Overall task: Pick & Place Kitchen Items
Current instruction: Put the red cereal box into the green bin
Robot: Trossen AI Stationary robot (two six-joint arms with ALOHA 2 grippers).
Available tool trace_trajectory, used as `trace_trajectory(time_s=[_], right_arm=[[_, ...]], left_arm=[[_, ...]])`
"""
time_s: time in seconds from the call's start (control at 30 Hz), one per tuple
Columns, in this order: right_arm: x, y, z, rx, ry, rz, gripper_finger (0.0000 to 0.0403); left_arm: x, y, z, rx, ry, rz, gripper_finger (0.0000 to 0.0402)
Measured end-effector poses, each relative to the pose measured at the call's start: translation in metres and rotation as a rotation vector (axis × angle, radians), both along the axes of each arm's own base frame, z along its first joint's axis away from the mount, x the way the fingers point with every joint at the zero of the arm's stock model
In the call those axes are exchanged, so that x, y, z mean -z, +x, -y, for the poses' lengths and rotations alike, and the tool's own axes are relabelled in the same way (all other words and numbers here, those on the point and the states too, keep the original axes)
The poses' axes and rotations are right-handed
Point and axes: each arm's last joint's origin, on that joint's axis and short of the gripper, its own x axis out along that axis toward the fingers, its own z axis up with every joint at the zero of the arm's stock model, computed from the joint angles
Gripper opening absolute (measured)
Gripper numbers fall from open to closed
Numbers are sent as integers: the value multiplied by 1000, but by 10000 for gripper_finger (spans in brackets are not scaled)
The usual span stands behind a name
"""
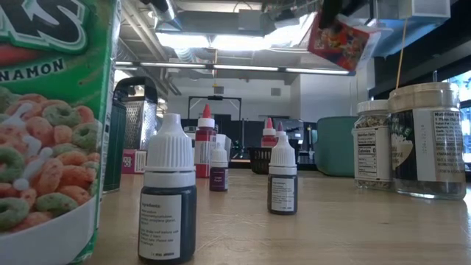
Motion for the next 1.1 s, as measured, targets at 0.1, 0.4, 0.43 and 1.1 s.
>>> trace_trajectory(time_s=[0.1, 0.4, 0.43, 1.1], right_arm=[[6, -6, 13, 51, -12, -100, 144], [11, -31, 39, 119, 127, -220, 144], [10, -35, 41, 127, 132, -217, 144], [45, -113, 47, 161, 120, -3, 144]], left_arm=[[2, -3, -1, -21, -3, -25, 237], [5, -8, -4, -70, 0, -71, 237], [4, -8, -4, -73, 0, -69, 237], [4, -8, -4, -116, -8, -47, 237]])
